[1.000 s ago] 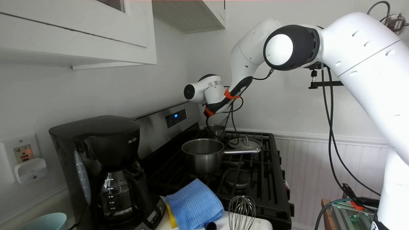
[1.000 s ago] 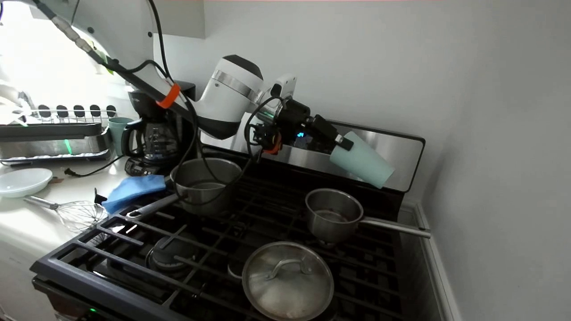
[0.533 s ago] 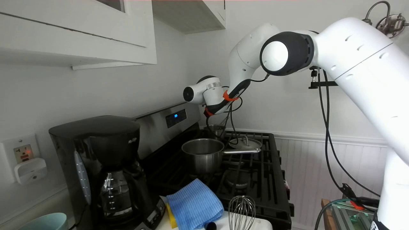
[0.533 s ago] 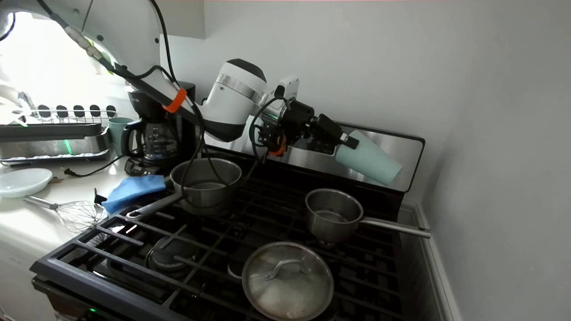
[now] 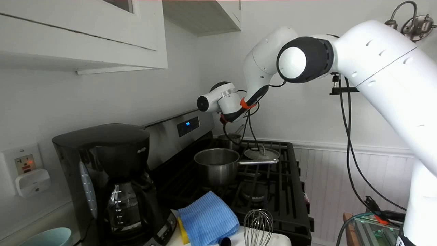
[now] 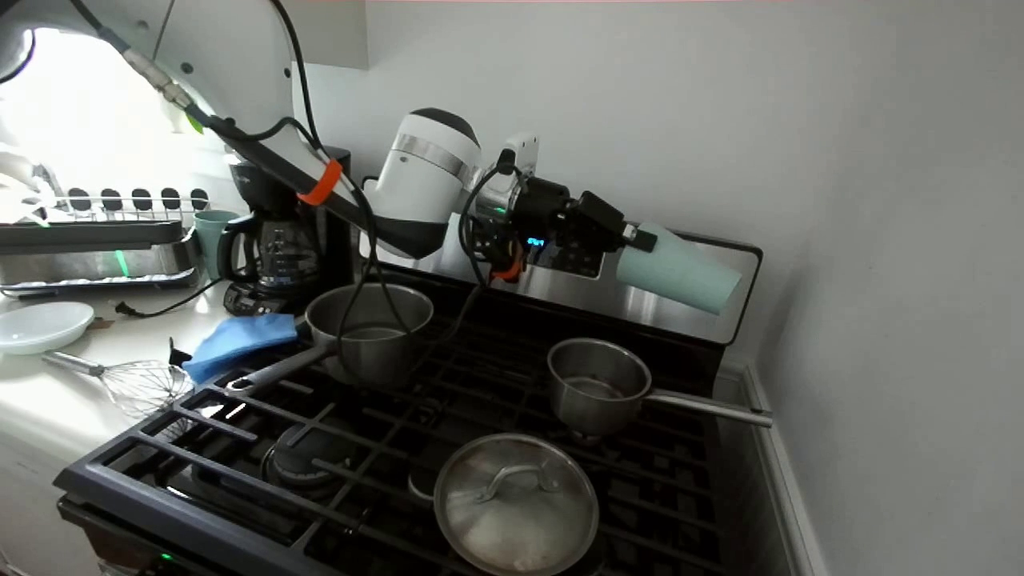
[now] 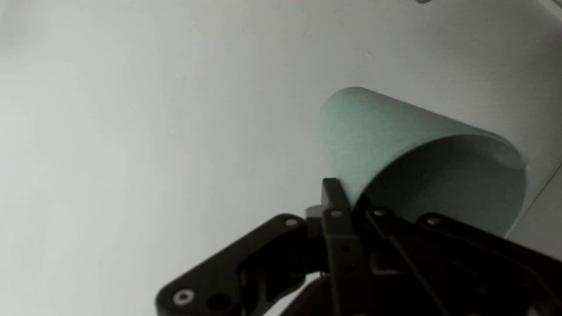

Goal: Pour the liquid from the cup into the two pots then put the silver lid on the big silver pot.

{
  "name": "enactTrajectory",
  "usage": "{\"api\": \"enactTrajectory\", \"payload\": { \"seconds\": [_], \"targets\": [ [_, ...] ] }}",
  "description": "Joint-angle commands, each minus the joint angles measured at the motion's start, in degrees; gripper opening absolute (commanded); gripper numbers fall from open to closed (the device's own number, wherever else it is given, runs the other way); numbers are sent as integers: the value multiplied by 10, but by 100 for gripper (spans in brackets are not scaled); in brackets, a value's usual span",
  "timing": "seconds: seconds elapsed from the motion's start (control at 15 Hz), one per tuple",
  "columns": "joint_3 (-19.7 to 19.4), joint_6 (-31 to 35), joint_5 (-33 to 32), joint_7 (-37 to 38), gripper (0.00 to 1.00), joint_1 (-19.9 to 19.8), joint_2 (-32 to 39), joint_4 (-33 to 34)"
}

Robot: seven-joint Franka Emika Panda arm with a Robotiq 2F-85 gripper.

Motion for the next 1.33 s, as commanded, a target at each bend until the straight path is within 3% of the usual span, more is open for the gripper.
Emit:
{"api": "enactTrajectory", "payload": {
  "seconds": [0.0, 1.27],
  "targets": [
    [-8, -12, -39, 10, 1, 5, 13, 15],
    [-2, -39, -110, -2, 1, 0, 16, 6]
  ]
}}
